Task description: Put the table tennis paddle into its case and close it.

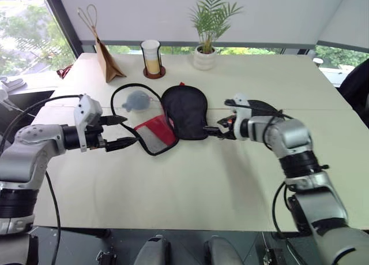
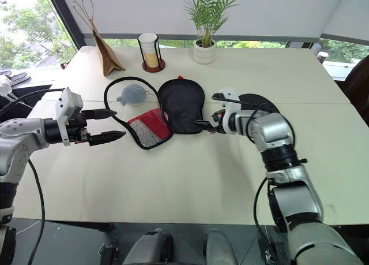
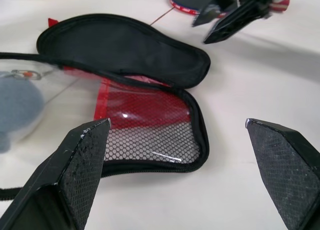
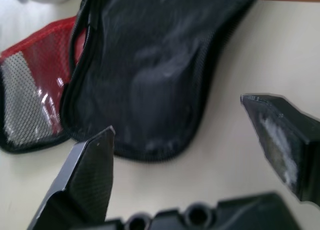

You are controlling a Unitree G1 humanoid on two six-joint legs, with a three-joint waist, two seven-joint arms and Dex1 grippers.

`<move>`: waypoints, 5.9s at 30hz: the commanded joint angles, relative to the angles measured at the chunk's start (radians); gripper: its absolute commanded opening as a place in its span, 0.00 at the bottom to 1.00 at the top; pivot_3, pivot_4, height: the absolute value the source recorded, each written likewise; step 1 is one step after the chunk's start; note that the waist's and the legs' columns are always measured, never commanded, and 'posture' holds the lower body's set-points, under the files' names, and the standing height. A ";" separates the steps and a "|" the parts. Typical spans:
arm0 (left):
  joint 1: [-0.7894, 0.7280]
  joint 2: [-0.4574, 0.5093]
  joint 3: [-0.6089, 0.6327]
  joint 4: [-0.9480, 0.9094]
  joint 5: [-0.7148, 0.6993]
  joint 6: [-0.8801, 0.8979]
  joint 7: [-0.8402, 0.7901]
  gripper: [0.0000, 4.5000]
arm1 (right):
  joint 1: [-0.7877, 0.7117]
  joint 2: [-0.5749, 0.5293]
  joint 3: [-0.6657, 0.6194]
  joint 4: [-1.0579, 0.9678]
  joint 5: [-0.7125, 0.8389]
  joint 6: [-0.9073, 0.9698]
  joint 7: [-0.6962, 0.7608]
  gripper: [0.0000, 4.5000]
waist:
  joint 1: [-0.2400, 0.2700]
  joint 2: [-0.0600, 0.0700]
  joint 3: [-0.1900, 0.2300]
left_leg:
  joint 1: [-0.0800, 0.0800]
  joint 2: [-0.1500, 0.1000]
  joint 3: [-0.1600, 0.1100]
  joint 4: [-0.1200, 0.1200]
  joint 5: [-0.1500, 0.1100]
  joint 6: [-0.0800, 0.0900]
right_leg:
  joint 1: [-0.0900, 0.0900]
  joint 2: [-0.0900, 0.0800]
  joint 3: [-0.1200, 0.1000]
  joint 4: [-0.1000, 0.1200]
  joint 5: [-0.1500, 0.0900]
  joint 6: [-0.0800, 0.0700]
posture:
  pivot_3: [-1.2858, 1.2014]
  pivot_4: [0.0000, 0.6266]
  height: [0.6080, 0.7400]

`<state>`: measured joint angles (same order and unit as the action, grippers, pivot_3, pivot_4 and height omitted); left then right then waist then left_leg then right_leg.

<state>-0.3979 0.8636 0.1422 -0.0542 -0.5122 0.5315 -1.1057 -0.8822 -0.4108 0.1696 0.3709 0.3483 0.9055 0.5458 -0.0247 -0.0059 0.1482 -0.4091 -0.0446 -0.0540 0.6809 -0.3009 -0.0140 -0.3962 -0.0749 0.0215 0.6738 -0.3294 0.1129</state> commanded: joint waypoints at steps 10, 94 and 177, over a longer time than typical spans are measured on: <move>0.073 0.018 0.079 -0.117 -0.020 0.017 0.050 1.00 | -0.190 0.150 -0.010 0.432 -0.158 -0.281 0.040 0.99 | -0.029 0.000 0.000 | 0.000 -0.002 -0.001 0.000 0.000 -0.001 | -0.003 -0.002 -0.002 0.008 0.000 0.000 | 0.52 0.24 1.00; 0.009 -0.002 -0.022 -0.063 0.039 -0.037 0.006 1.00 | 0.392 -0.461 -0.070 -0.560 -0.090 0.076 0.310 0.99 | 0.013 0.000 0.000 | 0.000 -0.004 -0.002 0.001 0.000 0.000 | 0.000 -0.004 -0.001 0.005 0.000 0.000 | 0.52 0.24 1.00; -0.111 -0.050 -0.034 -0.052 -0.105 -0.011 -0.115 1.00 | 0.285 -0.130 -0.241 -0.959 -0.081 0.705 -0.154 0.20 | 0.002 0.005 0.003 | -0.001 -0.003 -0.001 0.000 0.000 0.000 | -0.003 -0.003 -0.001 0.007 0.000 0.000 | 0.52 0.24 1.00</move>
<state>-0.4886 0.8094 0.0961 -0.0989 -0.6197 0.5355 -1.2209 -0.5705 -0.5515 -0.0429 -0.5203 0.2494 1.5921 0.4035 -0.0224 -0.0007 0.1513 -0.4099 -0.0476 -0.0546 0.6810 -0.3007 -0.0144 -0.3993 -0.0779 0.0209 0.6804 -0.3295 0.1128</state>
